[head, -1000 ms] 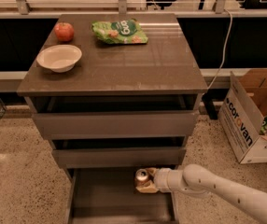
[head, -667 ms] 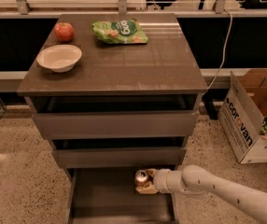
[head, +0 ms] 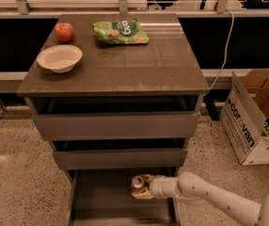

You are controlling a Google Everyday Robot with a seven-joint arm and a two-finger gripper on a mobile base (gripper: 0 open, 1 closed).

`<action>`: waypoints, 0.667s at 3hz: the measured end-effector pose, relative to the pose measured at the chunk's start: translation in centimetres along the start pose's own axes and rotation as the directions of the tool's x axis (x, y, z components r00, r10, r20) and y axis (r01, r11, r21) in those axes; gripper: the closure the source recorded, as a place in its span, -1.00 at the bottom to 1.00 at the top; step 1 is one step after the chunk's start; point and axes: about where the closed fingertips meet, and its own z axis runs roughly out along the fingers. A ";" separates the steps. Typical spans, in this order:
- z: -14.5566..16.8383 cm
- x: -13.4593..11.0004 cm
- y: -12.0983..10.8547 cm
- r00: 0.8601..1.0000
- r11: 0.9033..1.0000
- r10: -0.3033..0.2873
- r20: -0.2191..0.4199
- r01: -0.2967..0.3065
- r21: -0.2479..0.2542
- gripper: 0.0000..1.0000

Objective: Place orange can into bottom drawer

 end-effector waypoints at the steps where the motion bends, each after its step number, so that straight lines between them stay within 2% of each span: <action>1: 4.5 2.8 0.7 0.996 0.999 0.013 0.085 -0.010 -0.035 1.00; 2: 6.7 4.9 1.1 0.991 0.998 0.029 0.132 -0.022 -0.053 1.00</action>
Offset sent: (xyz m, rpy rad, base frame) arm 0.0060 0.0333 -0.1117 0.1941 0.0062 0.0418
